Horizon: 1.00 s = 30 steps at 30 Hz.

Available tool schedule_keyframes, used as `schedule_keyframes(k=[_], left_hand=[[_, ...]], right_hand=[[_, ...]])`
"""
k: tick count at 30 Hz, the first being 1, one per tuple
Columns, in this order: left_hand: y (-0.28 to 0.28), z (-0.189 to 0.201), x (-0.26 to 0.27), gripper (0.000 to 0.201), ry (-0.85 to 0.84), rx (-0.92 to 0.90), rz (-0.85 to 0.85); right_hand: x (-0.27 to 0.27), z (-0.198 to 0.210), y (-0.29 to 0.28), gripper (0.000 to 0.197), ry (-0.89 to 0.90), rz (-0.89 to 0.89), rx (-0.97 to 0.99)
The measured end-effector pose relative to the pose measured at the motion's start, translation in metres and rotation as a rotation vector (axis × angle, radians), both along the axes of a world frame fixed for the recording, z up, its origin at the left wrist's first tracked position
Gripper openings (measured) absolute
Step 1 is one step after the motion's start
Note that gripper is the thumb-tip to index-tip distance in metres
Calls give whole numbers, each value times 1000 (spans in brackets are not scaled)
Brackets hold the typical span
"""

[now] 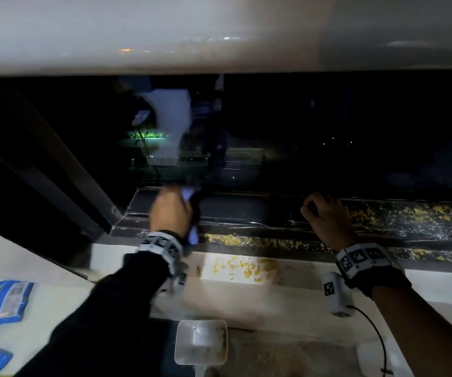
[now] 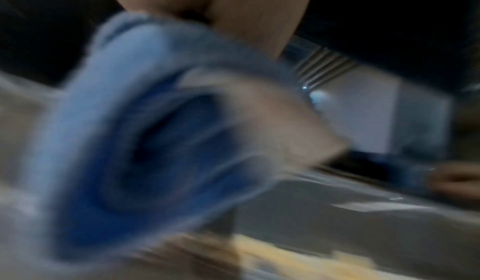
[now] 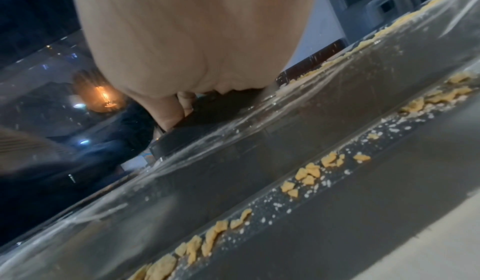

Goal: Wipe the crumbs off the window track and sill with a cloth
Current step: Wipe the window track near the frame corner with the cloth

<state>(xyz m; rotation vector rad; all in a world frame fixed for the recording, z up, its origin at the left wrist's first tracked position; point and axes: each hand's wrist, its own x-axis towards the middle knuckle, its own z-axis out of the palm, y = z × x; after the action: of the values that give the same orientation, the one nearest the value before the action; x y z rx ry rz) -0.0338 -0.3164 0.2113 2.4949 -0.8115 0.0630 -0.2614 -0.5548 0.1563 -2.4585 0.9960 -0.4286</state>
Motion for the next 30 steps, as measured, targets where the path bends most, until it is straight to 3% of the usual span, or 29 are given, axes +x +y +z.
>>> schedule_keyframes(k=[4, 7, 11, 14, 17, 19, 23, 26, 30], left_hand=[[39, -18, 68, 24, -107, 164, 195], [17, -43, 50, 20, -107, 192, 188], [-44, -53, -19, 32, -45, 112, 28], [-67, -34, -67, 35, -29, 46, -176], [-51, -13, -58, 29, -42, -57, -296], [-28, -5, -24, 32, -68, 0, -204], [30, -7, 53, 19, -121, 133, 173], [37, -24, 66, 25, -96, 302, 174], [-2, -42, 41, 19, -67, 203, 165]], right_hand=[[2, 0, 1, 43, -2, -26, -34], [3, -1, 1, 41, 10, -37, -47], [3, -2, 1, 26, 11, -27, -30], [2, 1, 0, 25, 8, -4, -18], [0, 1, -1, 34, 0, 7, -15], [-1, 1, -2, 33, 11, 7, -7], [0, 0, -1, 30, 21, -4, -39], [1, 0, -1, 29, 20, -14, -49], [3, -4, -1, 26, 18, -28, -46]])
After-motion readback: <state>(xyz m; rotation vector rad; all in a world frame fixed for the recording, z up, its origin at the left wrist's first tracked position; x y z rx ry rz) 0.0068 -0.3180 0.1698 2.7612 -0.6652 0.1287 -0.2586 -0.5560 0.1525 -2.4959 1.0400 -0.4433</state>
